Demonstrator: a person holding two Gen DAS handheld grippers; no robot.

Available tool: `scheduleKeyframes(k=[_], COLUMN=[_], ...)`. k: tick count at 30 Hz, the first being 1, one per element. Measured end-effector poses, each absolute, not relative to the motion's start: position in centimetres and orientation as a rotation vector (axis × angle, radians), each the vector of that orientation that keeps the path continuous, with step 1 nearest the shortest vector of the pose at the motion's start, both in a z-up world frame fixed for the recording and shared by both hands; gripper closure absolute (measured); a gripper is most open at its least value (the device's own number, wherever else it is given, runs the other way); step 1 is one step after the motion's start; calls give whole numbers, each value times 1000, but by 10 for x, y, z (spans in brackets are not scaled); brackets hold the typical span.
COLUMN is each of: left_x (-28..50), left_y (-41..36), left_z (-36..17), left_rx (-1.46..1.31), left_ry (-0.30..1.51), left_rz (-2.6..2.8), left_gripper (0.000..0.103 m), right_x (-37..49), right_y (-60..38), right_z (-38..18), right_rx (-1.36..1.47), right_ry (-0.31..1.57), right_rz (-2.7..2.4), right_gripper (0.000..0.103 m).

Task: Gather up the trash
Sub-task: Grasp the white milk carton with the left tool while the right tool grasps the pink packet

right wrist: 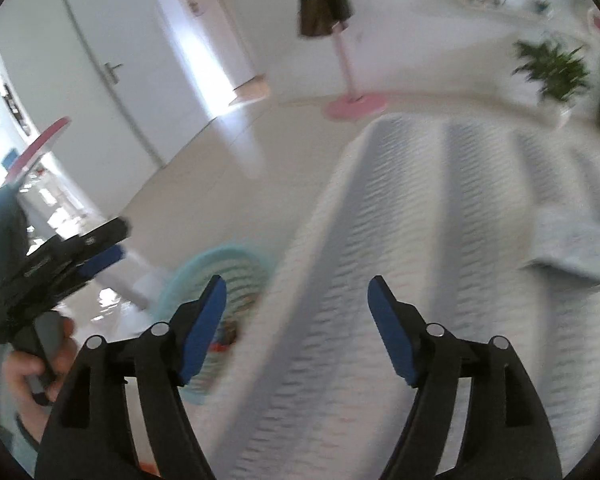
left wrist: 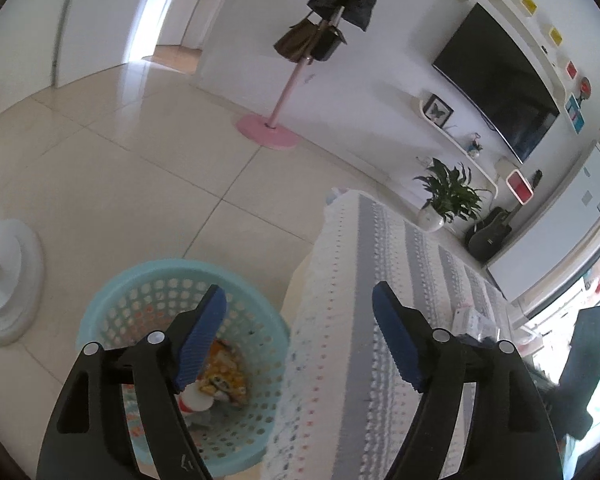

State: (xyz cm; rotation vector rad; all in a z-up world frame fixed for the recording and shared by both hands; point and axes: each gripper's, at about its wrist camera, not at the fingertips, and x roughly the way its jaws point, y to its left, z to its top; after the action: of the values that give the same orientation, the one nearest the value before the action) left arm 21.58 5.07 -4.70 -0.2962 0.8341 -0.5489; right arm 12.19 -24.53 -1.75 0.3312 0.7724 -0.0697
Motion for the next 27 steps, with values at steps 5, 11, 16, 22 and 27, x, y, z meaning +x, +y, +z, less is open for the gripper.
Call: scheduleKeyframes(k=[5,11,16,22,27], left_x=[209,191,165,147,138], left_y=[17,-27,-61,-127,-193], left_z=[-48,-56,-68,-72,-85], left_rx=[-268,-155,-90,-90,-53], left_ry=[846,847,861,917,992], left_rz=[-592,-658,-742,-869,-992], left_gripper=[29,29,29,31,32], right_x=[88,61,68,87,89], right_y=[-328,-437,-491,-508,-493], right_z=[-17,-30,-52,-73,-79], right_rx=[237,291,404,512,553], right_ry=[769,766,808,860,876], right_rz=[-274,-456,-456,-382,-255], right_gripper=[33,33,33,38,46])
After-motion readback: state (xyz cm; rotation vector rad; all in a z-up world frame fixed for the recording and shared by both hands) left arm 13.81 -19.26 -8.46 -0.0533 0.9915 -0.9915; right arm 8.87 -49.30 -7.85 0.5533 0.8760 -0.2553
